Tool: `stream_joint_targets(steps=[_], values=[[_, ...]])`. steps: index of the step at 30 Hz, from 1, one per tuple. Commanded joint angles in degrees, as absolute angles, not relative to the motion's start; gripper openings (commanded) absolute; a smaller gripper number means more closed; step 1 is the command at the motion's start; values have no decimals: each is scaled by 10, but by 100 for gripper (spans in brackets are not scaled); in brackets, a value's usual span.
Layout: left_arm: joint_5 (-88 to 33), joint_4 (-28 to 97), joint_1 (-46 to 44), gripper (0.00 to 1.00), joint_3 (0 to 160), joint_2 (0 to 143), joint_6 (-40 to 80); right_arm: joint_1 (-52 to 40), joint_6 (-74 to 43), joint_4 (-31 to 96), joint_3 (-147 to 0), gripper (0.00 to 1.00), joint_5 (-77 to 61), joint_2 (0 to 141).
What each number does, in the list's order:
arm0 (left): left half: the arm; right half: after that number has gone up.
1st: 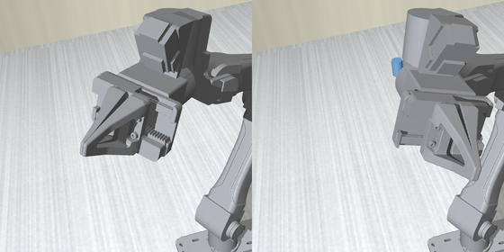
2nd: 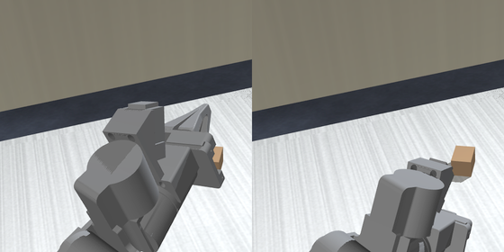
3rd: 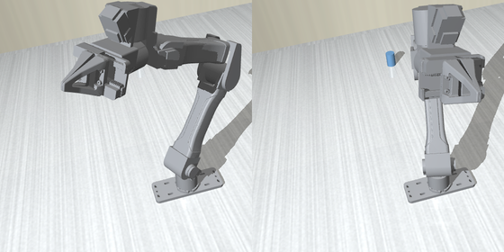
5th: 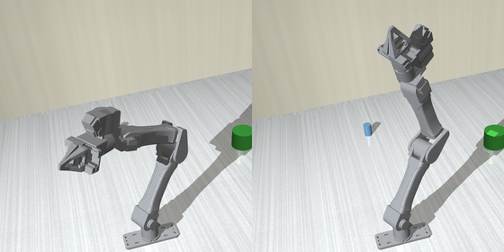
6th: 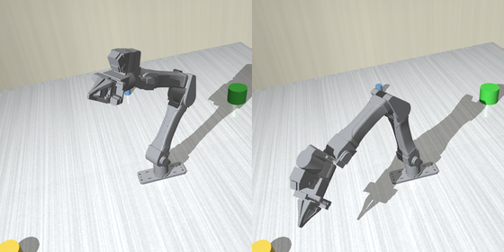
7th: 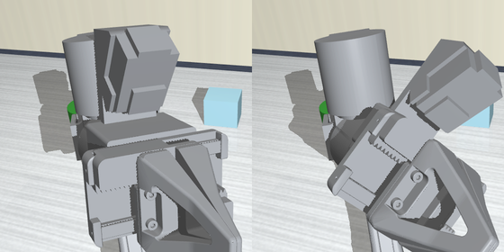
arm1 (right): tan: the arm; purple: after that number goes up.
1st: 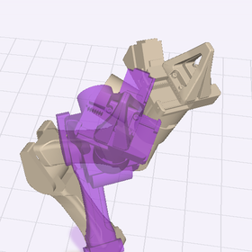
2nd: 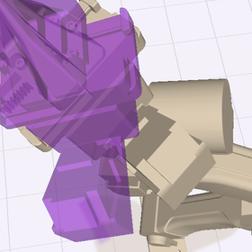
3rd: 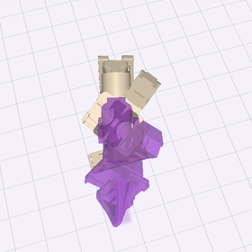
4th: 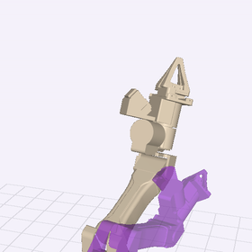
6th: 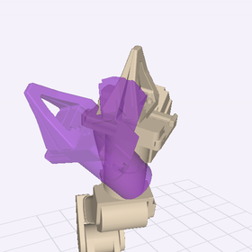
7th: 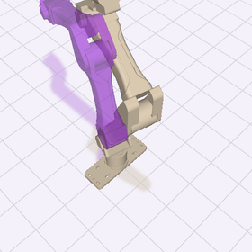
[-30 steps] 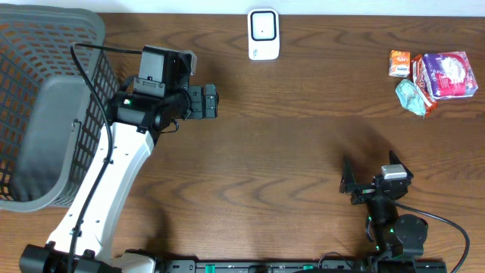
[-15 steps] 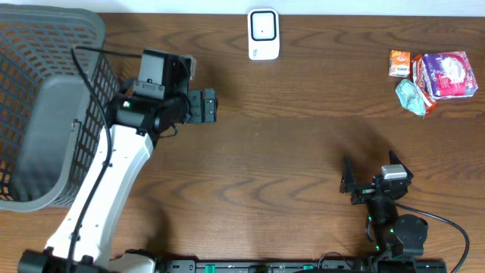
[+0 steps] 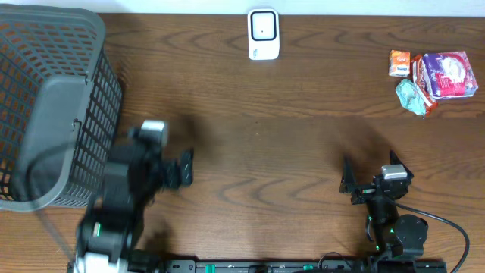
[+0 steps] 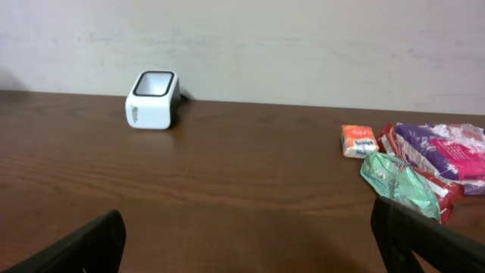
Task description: Scan the item barcode
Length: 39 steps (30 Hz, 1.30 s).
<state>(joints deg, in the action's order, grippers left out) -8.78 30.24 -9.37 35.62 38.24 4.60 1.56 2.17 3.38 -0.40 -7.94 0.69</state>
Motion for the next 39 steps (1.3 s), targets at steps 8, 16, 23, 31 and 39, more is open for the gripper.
stream_joint_targets(steps=[8, 16, 23, 31, 39], values=[[-64, 246, -70, 98, 196, 121, 21, 13, 29, 36, -3, 99, -79, 3], [-44, 65, -50, 98, 87, 72, 22, 13, 29, 36, -3, 99, -79, 3], [-44, -75, -26, 98, 15, 55, 21, 13, 29, 36, -3, 99, -79, 3], [-33, -57, -14, 98, 2, 1, 1, 13, 29, 36, -3, 99, -79, 3], [-35, 39, -12, 98, 2, 1, -15, 13, 29, 36, -3, 99, -79, 4]])
